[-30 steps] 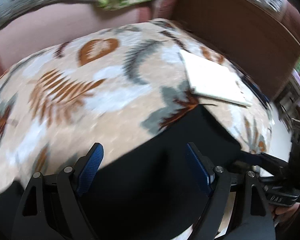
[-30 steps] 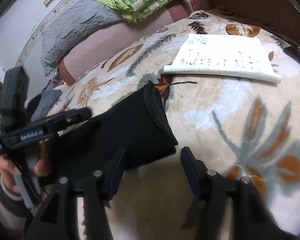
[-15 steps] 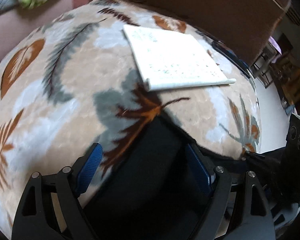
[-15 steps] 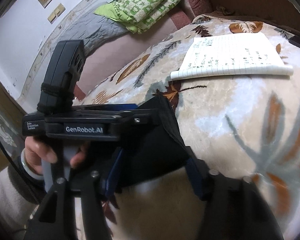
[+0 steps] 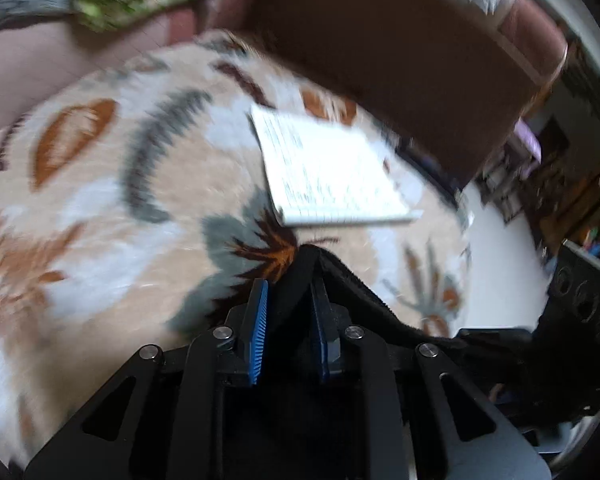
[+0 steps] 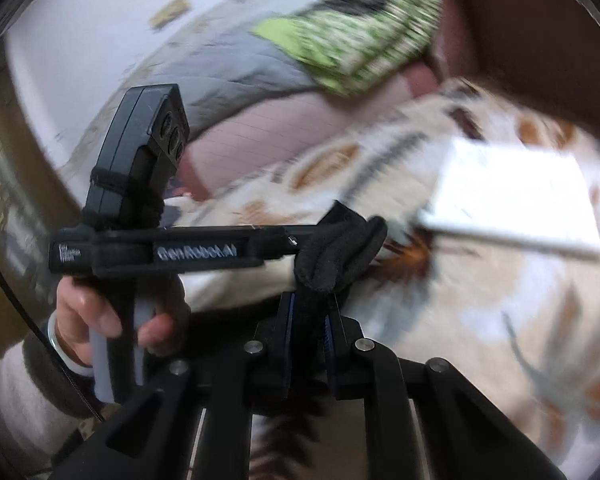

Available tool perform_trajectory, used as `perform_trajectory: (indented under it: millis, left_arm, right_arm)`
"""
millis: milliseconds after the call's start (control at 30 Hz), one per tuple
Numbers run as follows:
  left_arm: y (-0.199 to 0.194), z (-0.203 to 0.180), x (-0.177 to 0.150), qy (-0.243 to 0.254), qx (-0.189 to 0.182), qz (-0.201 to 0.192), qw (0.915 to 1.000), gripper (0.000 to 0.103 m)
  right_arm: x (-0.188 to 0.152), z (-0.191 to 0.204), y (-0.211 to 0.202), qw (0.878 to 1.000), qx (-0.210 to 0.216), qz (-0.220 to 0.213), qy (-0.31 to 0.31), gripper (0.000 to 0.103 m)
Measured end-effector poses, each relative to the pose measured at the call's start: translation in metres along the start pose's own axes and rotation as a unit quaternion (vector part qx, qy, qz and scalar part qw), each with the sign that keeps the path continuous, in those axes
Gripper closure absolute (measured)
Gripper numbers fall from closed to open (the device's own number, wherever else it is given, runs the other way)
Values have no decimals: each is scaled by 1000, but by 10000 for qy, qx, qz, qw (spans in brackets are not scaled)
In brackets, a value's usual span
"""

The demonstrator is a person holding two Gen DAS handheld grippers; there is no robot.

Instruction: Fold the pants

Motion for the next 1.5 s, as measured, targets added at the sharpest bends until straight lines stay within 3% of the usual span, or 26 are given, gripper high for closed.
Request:
perform_trajectory:
  millis: [33,100,167,333,500,600,667,733,767,900,1000,1100,1233,1267,1333,1400,1467,1500]
  left_arm:
    - [-20,7,-1,-141,77,-143,9998,82]
    - [-54,24,-9,-459,298,-331,9980,59]
    - [-92,46,-25,-796,602,-568,9934,49]
    - [-152,91,-82,-1396,1443,-726,9770,39]
    - [-177,114,-147,-1872,1839,-573,9632,38]
    - [-181,119,-174,-2173,1827,-561,9572,34]
    - [-182,119,-186,-2286,1786,-554,9554,33]
    - [-179,116,-194,-2364,1747,-510,9545,33]
    - [-178,115,-197,-2393,1721,-504,9543,33]
    - [-168,102,-199,-2507,1499,-493,9551,29]
    - [-153,90,-194,-2457,1459,-431,9573,26]
    - [-135,83,-190,-2361,1610,-197,9581,26]
    - [-122,79,-185,-2248,1921,-149,9551,26]
    - [-120,80,-185,-2255,1968,-152,9540,26]
    - [-118,82,-183,-2292,2042,-182,9516,37]
    - [-119,82,-183,-2244,2178,-136,9498,75]
    - [-122,82,-182,-2246,2076,-151,9519,88]
    - [-126,81,-181,-2234,2073,-191,9522,89]
  right_arm:
    - [2,17,-1,9998,109,-3,-192,91]
    - [1,47,2,9982,308,43,-522,91]
    - [-5,76,10,9952,418,142,-868,91]
    - [-35,129,44,9861,744,538,-1387,91]
    - [-88,165,96,9733,988,1314,-1600,91]
    - [-114,169,113,9652,906,1752,-1718,81]
    - [-110,170,100,9629,1128,1790,-1677,71]
    - [-100,168,82,9620,1349,1761,-1592,51]
    - [-91,164,72,9650,1349,1581,-1599,50]
    - [-53,127,55,9825,763,1067,-1320,52]
    - [-44,97,72,9891,220,1095,-956,81]
    - [-50,81,88,9901,154,1229,-658,82]
    - [-51,82,87,9900,181,1170,-773,80]
    - [-51,83,88,9897,190,1169,-803,79]
    - [-52,84,88,9896,173,1153,-842,78]
    - [-52,85,88,9893,162,1157,-872,78]
    - [-51,88,83,9892,203,1159,-873,78]
    - [-50,91,82,9891,246,1158,-876,78]
Point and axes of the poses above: each gripper's, at about its wrist camera, not at the fingertips, and y roughly the way its jaws point, z to its left, x to its top, the point moved 6 cm from there along y, roughly the way its jaws point, and after that the axes turned 7 degrees about y, right-handed, at the moved point
